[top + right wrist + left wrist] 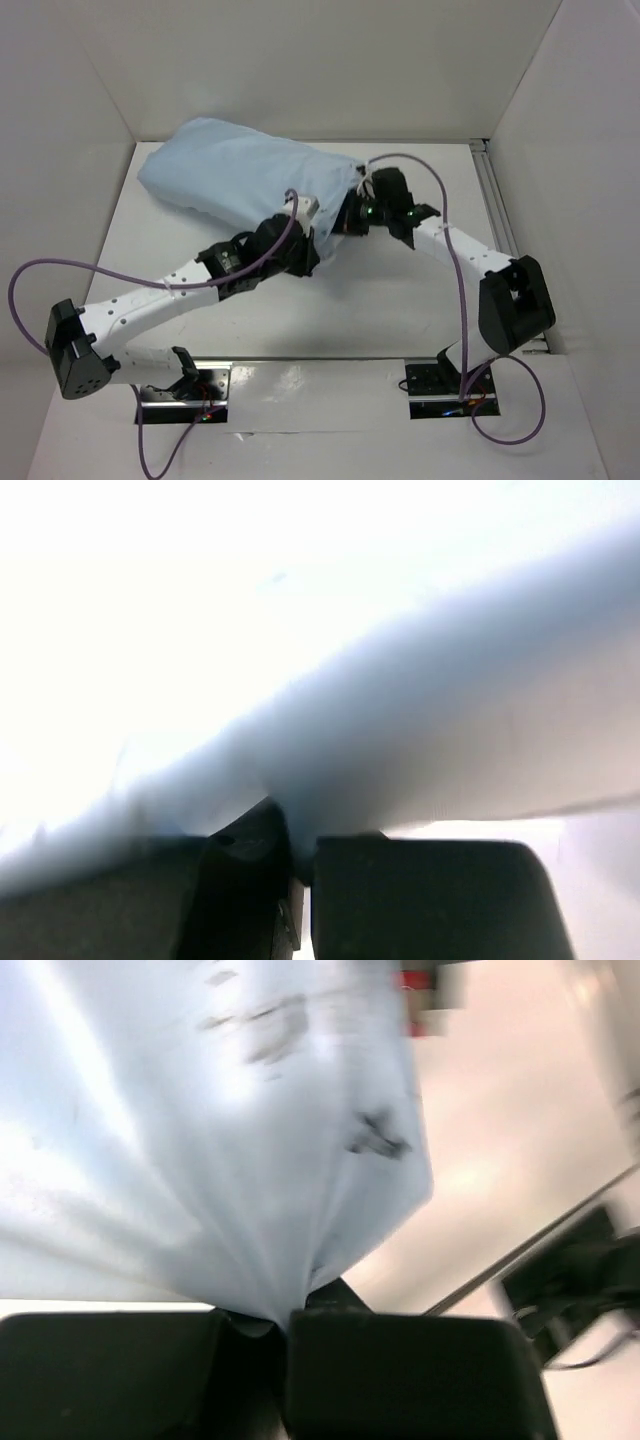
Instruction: Put the pillow into the pillowcase
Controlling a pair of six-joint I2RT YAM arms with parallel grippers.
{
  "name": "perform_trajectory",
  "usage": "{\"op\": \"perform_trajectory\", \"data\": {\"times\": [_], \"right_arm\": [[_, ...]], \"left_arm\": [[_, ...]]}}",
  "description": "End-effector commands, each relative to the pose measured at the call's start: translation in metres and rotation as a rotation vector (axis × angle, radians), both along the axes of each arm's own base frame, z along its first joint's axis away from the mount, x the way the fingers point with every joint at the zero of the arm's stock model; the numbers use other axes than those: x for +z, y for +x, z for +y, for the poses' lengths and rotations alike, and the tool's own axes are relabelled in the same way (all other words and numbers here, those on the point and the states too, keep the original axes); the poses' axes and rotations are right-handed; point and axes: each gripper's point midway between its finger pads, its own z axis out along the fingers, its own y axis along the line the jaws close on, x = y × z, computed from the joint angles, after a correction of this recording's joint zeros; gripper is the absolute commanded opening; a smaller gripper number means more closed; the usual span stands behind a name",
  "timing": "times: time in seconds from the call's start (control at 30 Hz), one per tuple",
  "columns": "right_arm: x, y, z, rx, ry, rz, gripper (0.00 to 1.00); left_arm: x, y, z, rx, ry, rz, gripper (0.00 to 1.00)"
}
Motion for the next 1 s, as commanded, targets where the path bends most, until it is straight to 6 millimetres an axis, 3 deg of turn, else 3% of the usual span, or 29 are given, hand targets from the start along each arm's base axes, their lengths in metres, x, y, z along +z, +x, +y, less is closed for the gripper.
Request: {"op": "perform_trajectory", "data": {"times": [0.0, 0.03, 0.07, 0.1, 0.13, 0.17, 0.2, 0.23, 0.27, 0.3, 0.33, 0.37, 0.43, 0.53, 0.6, 0.67, 0.7, 0.73, 0.77, 0.8, 0.87, 0.9, 0.93, 0.97], "right_arm": [[0.139, 0.078, -0.005, -0.116, 0.135, -0.395, 0.00], [0.178, 0.084, -0.004, -0.127, 0.167, -0.467, 0.00], [0.195, 0.086, -0.011, -0.150, 0.174, -0.496, 0.00], [0.205, 0.086, -0.011, -0.151, 0.183, -0.514, 0.00], [0.212, 0.080, -0.008, -0.146, 0.190, -0.528, 0.00], [0.212, 0.072, 0.000, -0.131, 0.198, -0.535, 0.00], [0.201, 0.069, 0.005, -0.123, 0.188, -0.515, 0.00], [0.172, 0.065, 0.010, -0.116, 0.161, -0.469, 0.00], [0.151, 0.061, 0.017, -0.105, 0.156, -0.421, 0.00], [0.132, 0.055, 0.033, -0.087, 0.179, -0.379, 0.00], [0.111, 0.050, 0.042, -0.074, 0.179, -0.341, 0.00], [0.065, 0.039, 0.055, -0.051, 0.142, -0.255, 0.00], [0.035, 0.037, 0.063, -0.049, 0.130, -0.188, 0.00], [0.011, 0.024, 0.070, -0.016, 0.128, -0.123, 0.00], [0.027, 0.024, 0.060, -0.033, 0.134, -0.155, 0.00], [0.028, 0.023, 0.046, -0.042, 0.068, -0.158, 0.02], [0.031, 0.023, 0.040, -0.055, 0.037, -0.173, 0.08], [0.039, 0.023, 0.023, -0.082, 0.001, -0.173, 0.35], [0.039, 0.022, 0.013, -0.092, -0.034, -0.185, 0.51], [0.054, 0.021, 0.000, -0.127, -0.047, -0.219, 0.61], [0.046, 0.016, -0.032, -0.169, -0.121, -0.193, 0.80], [0.046, 0.012, -0.045, -0.186, -0.145, -0.192, 0.84], [0.055, 0.012, -0.065, -0.232, -0.163, -0.217, 0.87], [0.044, 0.002, -0.080, -0.235, -0.218, -0.186, 0.88]], "left_arm": [[0.130, -0.004, -0.059, -0.267, -0.232, -0.188, 0.00], [0.189, 0.001, -0.065, -0.292, -0.308, -0.274, 0.00], [0.207, 0.001, -0.070, -0.340, -0.328, -0.292, 0.00], [0.209, 0.006, -0.082, -0.378, -0.312, -0.299, 0.00], [0.238, 0.008, -0.082, -0.392, -0.345, -0.338, 0.00], [0.244, 0.009, -0.085, -0.428, -0.366, -0.335, 0.00], [0.241, 0.013, -0.090, -0.445, -0.367, -0.320, 0.00], [0.245, 0.012, -0.091, -0.459, -0.391, -0.316, 0.00], [0.237, 0.017, -0.092, -0.462, -0.396, -0.295, 0.00], [0.233, 0.010, -0.097, -0.494, -0.426, -0.256, 0.00], [0.215, 0.013, -0.098, -0.496, -0.423, -0.212, 0.00], [0.218, 0.014, -0.097, -0.501, -0.456, -0.219, 0.00], [0.215, 0.006, -0.098, -0.533, -0.517, -0.164, 0.00], [0.213, 0.004, -0.087, -0.540, -0.564, -0.142, 0.00], [0.219, 0.011, -0.076, -0.522, -0.576, -0.149, 0.00], [0.223, 0.017, -0.068, -0.509, -0.580, -0.161, 0.00], [0.224, 0.024, -0.061, -0.491, -0.577, -0.162, 0.00], [0.222, 0.028, -0.057, -0.475, -0.570, -0.155, 0.00], [0.217, 0.033, -0.055, -0.465, -0.553, -0.145, 0.00], [0.217, 0.041, -0.049, -0.442, -0.550, -0.151, 0.00], [0.206, 0.045, -0.051, -0.455, -0.537, -0.120, 0.00], [0.197, 0.041, -0.051, -0.461, -0.525, -0.081, 0.00], [0.187, 0.040, -0.053, -0.475, -0.511, -0.051, 0.06], [0.179, 0.034, -0.054, -0.516, -0.499, -0.022, 0.24]]}}
